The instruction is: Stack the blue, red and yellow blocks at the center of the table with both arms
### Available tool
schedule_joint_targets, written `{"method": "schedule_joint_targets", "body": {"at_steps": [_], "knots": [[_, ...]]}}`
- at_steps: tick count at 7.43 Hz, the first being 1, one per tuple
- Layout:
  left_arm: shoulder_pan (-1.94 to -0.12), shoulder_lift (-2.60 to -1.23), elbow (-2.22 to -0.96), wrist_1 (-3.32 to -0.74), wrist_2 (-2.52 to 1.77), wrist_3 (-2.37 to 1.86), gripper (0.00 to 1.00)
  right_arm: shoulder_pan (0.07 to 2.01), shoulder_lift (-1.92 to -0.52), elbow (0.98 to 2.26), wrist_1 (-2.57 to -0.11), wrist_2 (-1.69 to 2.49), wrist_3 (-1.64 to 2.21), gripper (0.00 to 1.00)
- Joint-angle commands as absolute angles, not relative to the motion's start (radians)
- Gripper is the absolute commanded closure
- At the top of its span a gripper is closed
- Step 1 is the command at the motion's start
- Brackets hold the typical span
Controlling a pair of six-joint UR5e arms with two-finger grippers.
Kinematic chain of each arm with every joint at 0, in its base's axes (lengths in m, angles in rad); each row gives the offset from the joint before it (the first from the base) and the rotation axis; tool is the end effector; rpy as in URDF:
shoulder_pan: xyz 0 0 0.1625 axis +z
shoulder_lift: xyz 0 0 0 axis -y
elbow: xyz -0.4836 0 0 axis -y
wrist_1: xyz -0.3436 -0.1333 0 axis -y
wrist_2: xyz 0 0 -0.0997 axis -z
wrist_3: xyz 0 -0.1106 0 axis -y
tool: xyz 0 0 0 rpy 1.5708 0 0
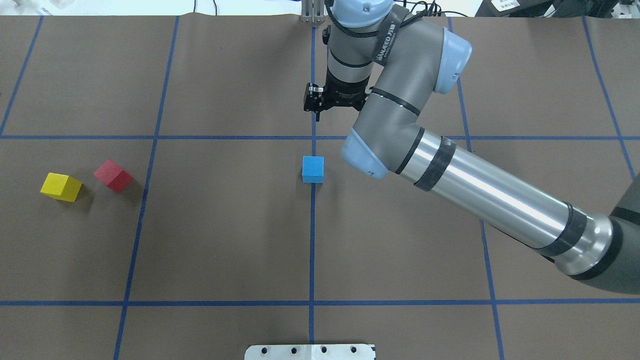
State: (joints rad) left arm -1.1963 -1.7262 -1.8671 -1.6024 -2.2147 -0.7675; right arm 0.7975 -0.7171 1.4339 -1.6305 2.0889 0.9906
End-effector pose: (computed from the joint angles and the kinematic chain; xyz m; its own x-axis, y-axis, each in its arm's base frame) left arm 0.1255 -0.5023 0.5223 0.6871 -0.1748 -0.7052 0.2129 0.9765 -0.0347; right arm -0.4755 -0.5996 0.2698 0.6875 0.0226 0.7258 -0.0401 0.9992 0.0069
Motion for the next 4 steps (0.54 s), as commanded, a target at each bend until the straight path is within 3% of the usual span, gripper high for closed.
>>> {"method": "schedule_joint_targets", "body": {"at_steps": [1, 4], "knots": [[-0.987, -1.739, -1.902, -1.641, -2.052, -1.205, 0.01, 0.888, -0.843, 1.512, -1.635, 2.108, 0.823, 0.01], [-0.888, -1.732, -1.879, -1.707, -1.941, -1.487, 0.01, 0.966, -0.919, 1.526, -1.628, 2.149, 0.694, 0.01]]}}
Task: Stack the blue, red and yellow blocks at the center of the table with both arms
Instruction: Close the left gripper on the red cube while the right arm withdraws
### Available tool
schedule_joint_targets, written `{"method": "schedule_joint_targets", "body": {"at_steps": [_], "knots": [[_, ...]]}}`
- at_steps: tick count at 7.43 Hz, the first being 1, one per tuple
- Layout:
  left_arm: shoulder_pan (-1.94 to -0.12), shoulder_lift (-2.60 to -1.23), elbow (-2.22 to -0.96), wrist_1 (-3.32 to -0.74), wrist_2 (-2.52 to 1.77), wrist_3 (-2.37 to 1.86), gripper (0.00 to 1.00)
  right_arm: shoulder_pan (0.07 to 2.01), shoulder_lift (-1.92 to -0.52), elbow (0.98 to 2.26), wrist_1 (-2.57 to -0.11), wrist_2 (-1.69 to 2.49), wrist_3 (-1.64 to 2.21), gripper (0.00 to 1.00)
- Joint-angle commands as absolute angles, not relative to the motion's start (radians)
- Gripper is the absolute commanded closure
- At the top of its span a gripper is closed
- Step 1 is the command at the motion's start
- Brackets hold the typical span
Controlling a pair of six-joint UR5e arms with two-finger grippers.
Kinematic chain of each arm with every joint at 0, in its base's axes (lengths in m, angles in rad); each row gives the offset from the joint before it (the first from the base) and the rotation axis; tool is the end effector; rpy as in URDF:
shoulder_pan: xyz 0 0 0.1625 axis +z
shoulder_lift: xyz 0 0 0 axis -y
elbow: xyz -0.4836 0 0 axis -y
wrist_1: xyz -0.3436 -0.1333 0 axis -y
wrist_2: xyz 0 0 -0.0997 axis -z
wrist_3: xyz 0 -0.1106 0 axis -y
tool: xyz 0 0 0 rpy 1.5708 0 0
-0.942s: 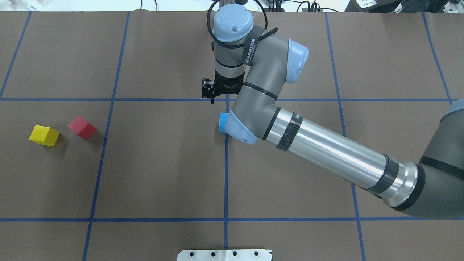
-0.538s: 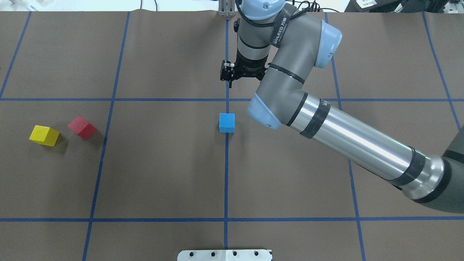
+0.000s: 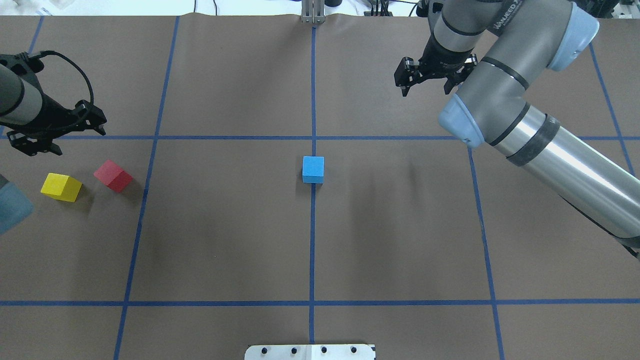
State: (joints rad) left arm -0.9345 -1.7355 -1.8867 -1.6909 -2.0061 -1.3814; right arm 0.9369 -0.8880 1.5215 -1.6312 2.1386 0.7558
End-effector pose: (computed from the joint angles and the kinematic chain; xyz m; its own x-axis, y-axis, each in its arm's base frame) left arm 0.2410 -0.4721 0.5071 0.5921 -0.5141 -0.6206 0.4849 0.8424 -0.2352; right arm -0.3648 -0.6209 0.3586 0.7100 -0.0700 0.7007 0.0147 0.9963 0.0847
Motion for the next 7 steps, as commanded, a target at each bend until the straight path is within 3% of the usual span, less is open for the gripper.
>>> {"method": "schedule_joint_targets", "body": {"at_steps": [1, 7], "knots": [[-0.875, -1.732, -1.859, -1.716, -1.925, -1.511, 0.01, 0.977, -0.939, 1.528, -1.621, 2.154, 0.671, 0.01], [-0.819, -1.73, -1.766, -1.822, -1.898, -1.56, 0.01, 0.991, -0.983, 1.532, -1.614, 2.151, 0.604, 0.01]]}}
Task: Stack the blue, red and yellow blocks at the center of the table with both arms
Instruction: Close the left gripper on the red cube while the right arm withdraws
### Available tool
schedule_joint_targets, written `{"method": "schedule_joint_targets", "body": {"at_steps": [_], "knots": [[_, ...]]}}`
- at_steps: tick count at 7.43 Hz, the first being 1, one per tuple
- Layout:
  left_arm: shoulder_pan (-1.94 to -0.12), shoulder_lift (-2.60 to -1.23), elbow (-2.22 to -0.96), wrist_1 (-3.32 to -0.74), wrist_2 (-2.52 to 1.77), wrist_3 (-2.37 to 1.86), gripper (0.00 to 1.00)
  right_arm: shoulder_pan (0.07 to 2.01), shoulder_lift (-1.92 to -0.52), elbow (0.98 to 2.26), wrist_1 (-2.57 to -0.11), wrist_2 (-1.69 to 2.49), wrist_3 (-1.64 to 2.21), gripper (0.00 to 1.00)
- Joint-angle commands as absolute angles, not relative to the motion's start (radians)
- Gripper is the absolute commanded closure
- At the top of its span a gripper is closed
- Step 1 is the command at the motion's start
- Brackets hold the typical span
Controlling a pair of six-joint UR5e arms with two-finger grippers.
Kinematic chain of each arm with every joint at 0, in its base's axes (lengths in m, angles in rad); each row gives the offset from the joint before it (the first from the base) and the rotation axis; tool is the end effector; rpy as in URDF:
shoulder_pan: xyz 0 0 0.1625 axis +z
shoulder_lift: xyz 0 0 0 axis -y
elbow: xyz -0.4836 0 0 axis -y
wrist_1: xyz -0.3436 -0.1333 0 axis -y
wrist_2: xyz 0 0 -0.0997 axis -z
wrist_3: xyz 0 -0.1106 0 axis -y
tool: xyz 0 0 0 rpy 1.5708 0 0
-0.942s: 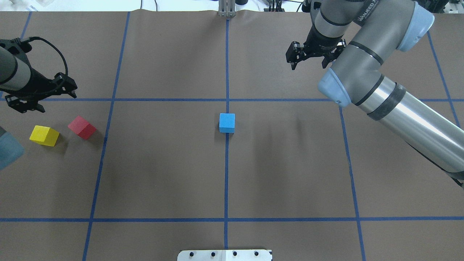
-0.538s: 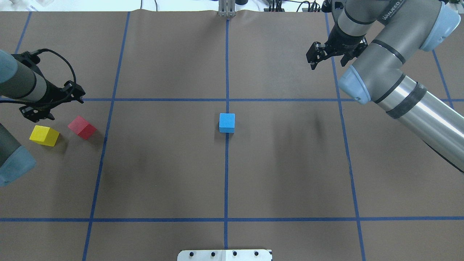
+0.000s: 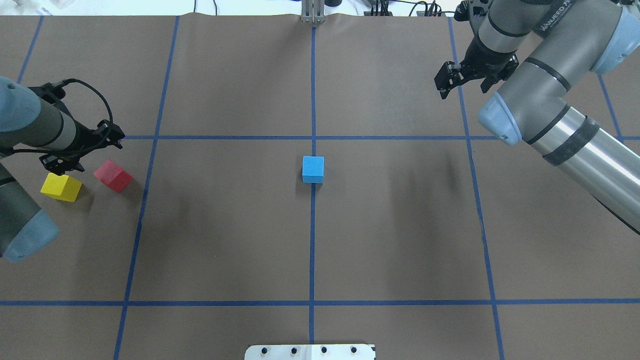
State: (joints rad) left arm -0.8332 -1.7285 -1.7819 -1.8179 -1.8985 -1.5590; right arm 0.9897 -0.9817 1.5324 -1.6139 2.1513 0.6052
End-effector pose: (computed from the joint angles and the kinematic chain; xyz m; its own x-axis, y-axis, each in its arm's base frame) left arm 0.2897 -0.4641 0.5441 0.5557 -0.5949 -0.5808 0.5691 0.7814 -0.2559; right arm -0.3200 -0.6196 0.4171 0.7274 -0.1452 0.6707 0.0801 0.9887 0.1271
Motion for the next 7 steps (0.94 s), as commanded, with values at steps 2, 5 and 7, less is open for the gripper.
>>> {"method": "schedule_joint_targets", "body": {"at_steps": [2, 5, 7], "knots": [[-0.802, -1.735, -1.744, -1.833, -1.898, -1.562, 0.01, 0.991, -0.986, 1.531, -1.614, 2.151, 0.604, 0.01], [-0.782, -1.74, -1.727, -1.838, -1.896, -1.56, 0.01, 0.991, -0.994, 1.532, -1.614, 2.151, 0.609, 0.01], [-0.782, -1.738, -1.698, -1.879, -1.898, -1.555, 0.01, 0.989, -0.996, 1.532, -1.614, 2.151, 0.612, 0.01]]}}
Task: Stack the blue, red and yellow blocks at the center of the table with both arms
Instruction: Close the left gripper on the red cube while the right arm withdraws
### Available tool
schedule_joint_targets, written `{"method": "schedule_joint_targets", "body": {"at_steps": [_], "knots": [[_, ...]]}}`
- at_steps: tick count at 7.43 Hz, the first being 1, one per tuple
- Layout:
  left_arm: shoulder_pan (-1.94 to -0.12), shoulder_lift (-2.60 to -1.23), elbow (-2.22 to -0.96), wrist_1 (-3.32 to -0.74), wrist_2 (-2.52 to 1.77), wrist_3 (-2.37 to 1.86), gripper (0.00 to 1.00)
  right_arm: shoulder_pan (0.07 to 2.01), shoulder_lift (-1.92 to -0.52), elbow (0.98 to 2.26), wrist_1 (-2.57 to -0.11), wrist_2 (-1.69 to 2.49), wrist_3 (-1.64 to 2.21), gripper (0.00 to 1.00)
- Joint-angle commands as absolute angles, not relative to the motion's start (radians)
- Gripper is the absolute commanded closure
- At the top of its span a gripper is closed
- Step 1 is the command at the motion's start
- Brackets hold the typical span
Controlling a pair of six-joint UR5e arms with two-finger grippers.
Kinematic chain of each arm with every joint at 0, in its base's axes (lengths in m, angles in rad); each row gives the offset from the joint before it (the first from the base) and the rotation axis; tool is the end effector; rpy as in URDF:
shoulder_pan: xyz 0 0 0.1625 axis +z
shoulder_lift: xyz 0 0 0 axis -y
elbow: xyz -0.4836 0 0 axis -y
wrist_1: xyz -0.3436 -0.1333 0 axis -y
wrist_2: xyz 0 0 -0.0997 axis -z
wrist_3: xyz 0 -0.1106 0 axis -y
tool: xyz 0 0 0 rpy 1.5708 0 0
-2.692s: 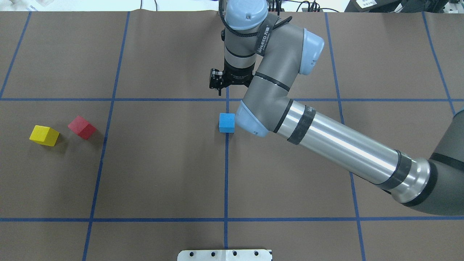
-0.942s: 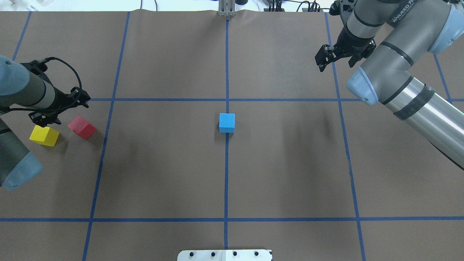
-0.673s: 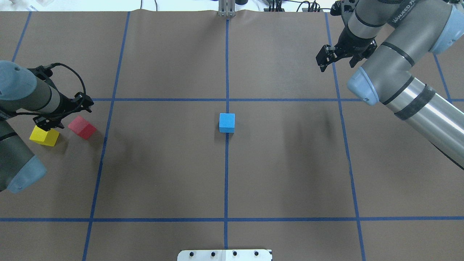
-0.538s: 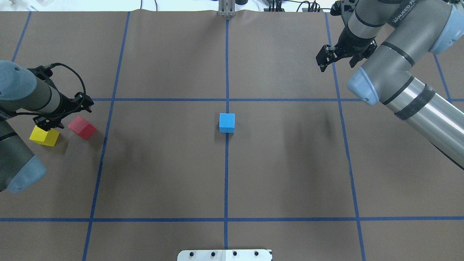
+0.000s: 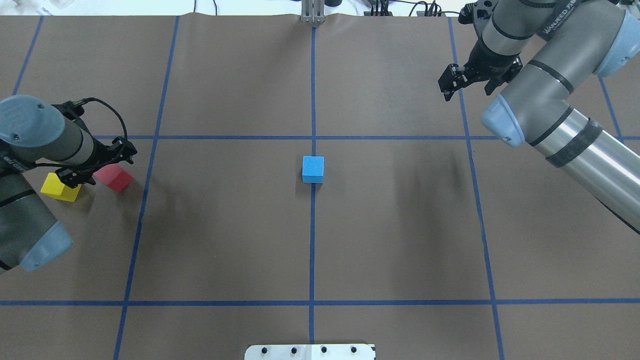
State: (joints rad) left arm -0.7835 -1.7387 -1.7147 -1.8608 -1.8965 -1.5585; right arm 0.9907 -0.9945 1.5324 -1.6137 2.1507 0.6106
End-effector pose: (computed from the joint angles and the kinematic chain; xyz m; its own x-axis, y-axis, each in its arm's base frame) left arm 0.3201 -0.4571 0.5638 0.5906 -0.5719 -0.5693 0.5331 0.8061 -0.2568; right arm -0.3175 -0.6172 0.4260 0.7329 -0.1320 0.6674 0.0758 0.9907 0.1127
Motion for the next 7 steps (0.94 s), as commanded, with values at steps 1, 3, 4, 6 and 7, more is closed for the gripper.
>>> {"method": "schedule_joint_targets", "body": {"at_steps": [1, 3, 4, 6, 7], "knots": [[-0.782, -1.738, -1.698, -1.882, -1.898, -1.555, 0.1, 0.991, -0.996, 1.532, -1.614, 2.151, 0.614, 0.01], [-0.782, -1.736, -1.698, -1.882, -1.898, -1.563, 0.88, 0.991, -0.996, 1.534, -1.614, 2.151, 0.614, 0.01], [-0.785, -1.735, -1.715, -1.873, -1.907, -1.563, 1.0, 0.991, -0.996, 1.534, -1.614, 2.151, 0.614, 0.01], [-0.785, -1.749, -1.771, -1.768, -1.94, -1.548, 1.0, 0.991, -0.996, 1.539, -1.614, 2.152, 0.612, 0.01], [-0.788, -1.826, -1.781, -1.688, -1.939, -1.507, 1.0, 0.991, -0.997, 1.539, -1.614, 2.152, 0.612, 0.01]]}}
